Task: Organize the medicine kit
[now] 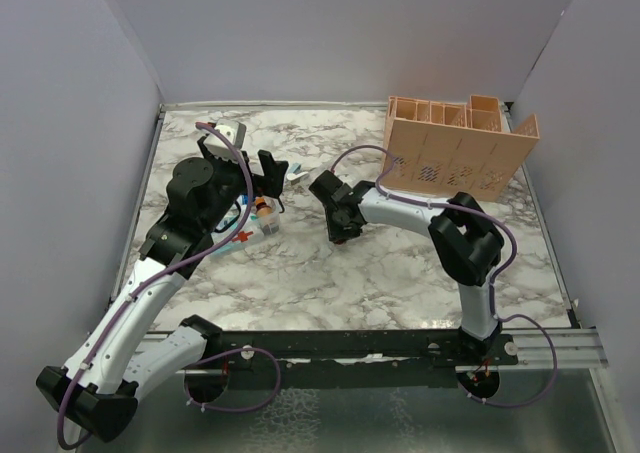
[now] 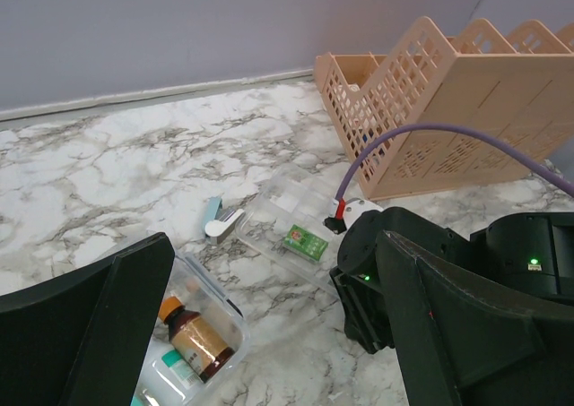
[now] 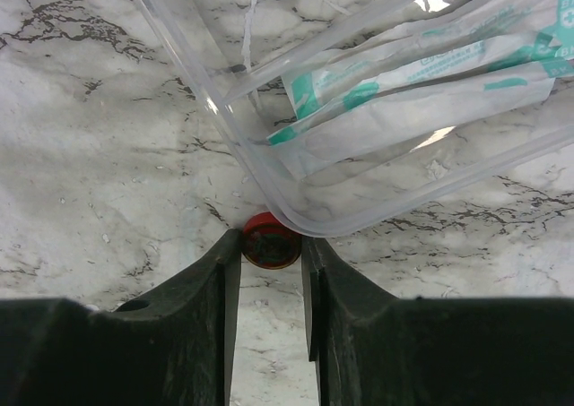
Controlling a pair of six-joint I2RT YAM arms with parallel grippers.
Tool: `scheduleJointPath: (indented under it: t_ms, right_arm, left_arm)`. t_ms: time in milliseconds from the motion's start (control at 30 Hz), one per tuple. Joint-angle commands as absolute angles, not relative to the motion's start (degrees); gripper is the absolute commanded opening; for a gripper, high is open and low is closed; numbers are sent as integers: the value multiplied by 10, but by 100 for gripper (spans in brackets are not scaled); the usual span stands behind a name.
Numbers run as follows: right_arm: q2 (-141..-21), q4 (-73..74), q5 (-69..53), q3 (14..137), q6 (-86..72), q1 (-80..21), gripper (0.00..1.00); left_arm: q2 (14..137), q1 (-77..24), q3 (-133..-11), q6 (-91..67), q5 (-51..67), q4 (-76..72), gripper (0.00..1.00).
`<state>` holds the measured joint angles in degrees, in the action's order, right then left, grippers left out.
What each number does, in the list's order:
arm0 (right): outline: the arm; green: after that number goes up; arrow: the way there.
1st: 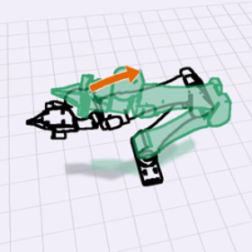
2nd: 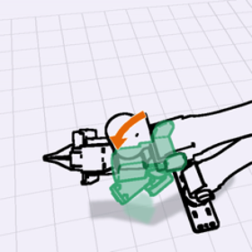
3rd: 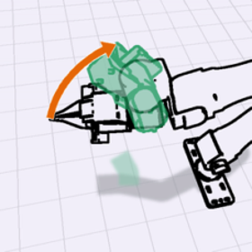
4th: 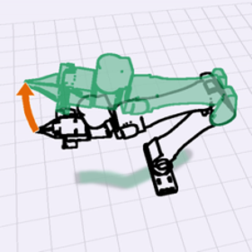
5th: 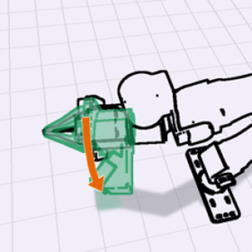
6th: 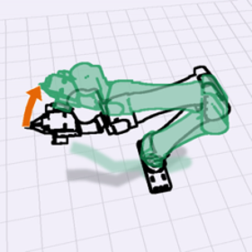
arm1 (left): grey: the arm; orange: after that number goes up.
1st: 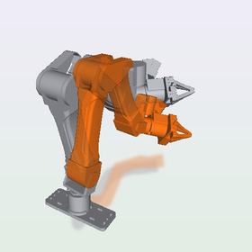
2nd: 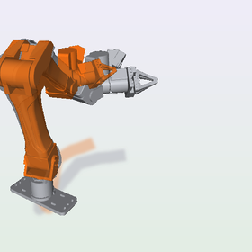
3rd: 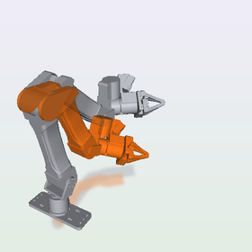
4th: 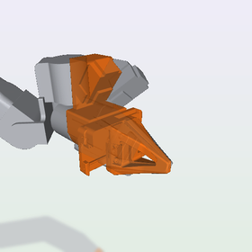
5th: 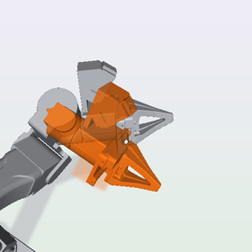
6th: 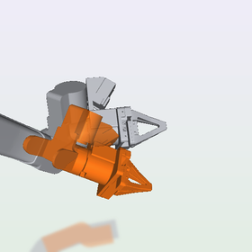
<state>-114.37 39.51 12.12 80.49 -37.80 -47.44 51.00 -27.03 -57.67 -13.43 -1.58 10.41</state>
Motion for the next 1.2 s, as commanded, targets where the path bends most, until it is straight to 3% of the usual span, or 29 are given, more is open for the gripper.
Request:
scheduleJointPath:
  t_ms: [0,233,533,800,1167]
  right_arm:
    - [-1156,398,154,798,-378,-480,26]
    - [-1103,384,155,794,-368,-481,25]
    - [-1047,367,260,807,-382,-481,25]
    - [-1091,392,356,886,-387,-460,25]
    - [-1147,369,333,933,-373,-395,26]
  left_arm:
    - [510,-272,-582,-139,-21,94,99]
    - [509,-272,-580,-140,-20,95,99]
    - [513,-272,-580,-142,-17,91,99]
    - [511,-272,-582,-142,-17,96,99]
    - [508,-272,-583,-143,-19,96,99]
